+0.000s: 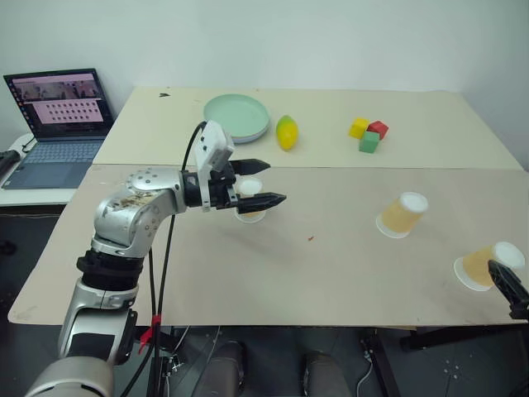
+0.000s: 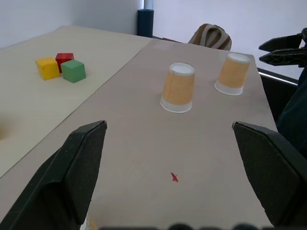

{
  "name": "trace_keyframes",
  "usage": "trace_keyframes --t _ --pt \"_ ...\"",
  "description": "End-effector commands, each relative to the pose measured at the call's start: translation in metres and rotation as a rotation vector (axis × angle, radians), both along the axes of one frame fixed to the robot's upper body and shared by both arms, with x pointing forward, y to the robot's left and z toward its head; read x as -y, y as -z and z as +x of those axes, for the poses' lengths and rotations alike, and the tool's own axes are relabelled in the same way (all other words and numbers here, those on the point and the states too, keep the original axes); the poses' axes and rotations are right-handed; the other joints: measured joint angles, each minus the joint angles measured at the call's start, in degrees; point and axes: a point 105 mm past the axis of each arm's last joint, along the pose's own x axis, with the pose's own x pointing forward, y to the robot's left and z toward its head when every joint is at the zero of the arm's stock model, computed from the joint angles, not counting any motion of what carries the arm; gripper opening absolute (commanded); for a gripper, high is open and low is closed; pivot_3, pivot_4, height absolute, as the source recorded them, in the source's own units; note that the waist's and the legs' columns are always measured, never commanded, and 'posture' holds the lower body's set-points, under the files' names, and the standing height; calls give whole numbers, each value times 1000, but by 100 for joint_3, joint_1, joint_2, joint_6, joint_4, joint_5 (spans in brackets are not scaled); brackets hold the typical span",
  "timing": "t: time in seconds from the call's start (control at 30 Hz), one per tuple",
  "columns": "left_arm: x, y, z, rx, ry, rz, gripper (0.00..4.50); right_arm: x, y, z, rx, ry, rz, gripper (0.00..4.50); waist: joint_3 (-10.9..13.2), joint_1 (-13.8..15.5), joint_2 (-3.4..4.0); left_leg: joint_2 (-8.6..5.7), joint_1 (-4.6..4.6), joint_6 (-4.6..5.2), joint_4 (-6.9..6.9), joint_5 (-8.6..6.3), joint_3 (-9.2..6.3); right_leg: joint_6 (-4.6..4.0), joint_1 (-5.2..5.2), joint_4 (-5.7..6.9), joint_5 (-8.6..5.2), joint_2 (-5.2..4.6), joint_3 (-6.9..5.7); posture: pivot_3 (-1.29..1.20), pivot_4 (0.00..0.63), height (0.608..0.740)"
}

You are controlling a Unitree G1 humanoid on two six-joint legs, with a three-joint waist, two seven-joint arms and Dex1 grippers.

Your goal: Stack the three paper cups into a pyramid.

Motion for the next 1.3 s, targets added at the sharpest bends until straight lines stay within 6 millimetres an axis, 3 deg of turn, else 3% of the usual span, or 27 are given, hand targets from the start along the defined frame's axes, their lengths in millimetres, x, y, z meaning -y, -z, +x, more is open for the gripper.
trace_keyframes --t 0.03,0.5,0.7,1.1,1.3 --pt "3 -14 -3 55 23 -7 4483 6 -4 -3 42 26 -22 4500 0 -7 1 0 0 0 0 0 1 0 0 0 0 0 2 0 150 740" --pt "-5 -24 -6 77 11 21 4483 32 24 22 3 18 -10 4500 -2 -4 16 -1 5 0 0 0 3 -1 2 0 0 1 5 0 150 740" --pt "-6 -25 -7 80 2 26 4483 39 20 34 7 1 -33 4500 -2 -9 21 -2 6 0 0 0 6 -1 1 2 0 1 8 0 150 740" --pt "-5 -21 -10 76 -14 21 4483 33 4 66 40 -55 -65 4500 -2 -11 21 -3 9 1 0 0 9 0 2 3 0 2 11 0 150 740" --pt "-4 -21 -12 73 -21 20 4500 31 5 68 24 -72 -75 2810 -1 1 20 -11 9 1 0 1 10 -7 3 3 5 0 12 0 150 740"
